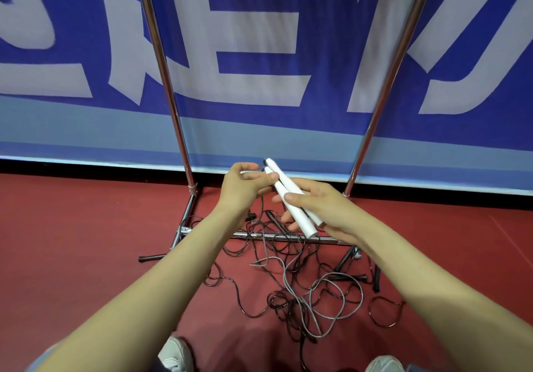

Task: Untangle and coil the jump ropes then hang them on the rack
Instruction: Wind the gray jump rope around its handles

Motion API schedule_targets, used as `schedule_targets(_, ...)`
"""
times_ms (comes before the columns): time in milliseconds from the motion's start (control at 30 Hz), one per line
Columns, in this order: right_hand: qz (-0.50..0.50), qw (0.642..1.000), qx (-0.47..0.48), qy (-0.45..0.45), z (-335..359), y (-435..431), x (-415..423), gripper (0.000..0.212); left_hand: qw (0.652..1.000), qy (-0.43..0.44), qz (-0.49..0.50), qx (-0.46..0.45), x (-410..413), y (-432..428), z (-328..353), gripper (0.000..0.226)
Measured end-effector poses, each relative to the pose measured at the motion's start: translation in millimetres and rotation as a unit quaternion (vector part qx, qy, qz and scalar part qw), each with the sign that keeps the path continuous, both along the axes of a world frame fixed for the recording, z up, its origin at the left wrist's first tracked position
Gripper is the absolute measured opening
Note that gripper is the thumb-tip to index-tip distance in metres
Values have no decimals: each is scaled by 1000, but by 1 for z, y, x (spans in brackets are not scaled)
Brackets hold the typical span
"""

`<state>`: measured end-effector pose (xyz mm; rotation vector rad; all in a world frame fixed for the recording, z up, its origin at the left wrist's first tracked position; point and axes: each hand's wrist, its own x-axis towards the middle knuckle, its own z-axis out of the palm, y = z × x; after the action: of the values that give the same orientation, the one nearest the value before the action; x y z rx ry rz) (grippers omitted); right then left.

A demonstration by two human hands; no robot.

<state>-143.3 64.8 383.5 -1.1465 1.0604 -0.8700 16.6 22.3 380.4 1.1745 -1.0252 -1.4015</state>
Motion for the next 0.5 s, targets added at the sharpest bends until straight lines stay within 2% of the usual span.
schedule_targets(67,12,1000,7,-14,0,0,-3,38,1000,-19,-12,-7,3,-1,0,47)
schedule_targets(133,23,999,13,-23,1,0,-7,37,996,-82,-18,-32,5,-1,0,50)
schedule_targets(233,62,998,12,-14,9,2,-16,45,983,-168,14,-72,8,-5,6,39)
schedule_targets(300,92,995,17,-15,16,5,-24,57,977,-186,-13,-100,13,-8,11,31)
schedule_targets(367,132,991,18,-22,21,7,-32,64,969,-207,-82,-103,18,-10,10,42)
schedule_targets(433,169,985,10,-23,24,8,-40,63,954,-234,-166,-83,19,-6,10,63)
schedule_targets(500,177,984,10,-8,26,7,-50,61,958,-217,-181,-53,21,-4,11,68)
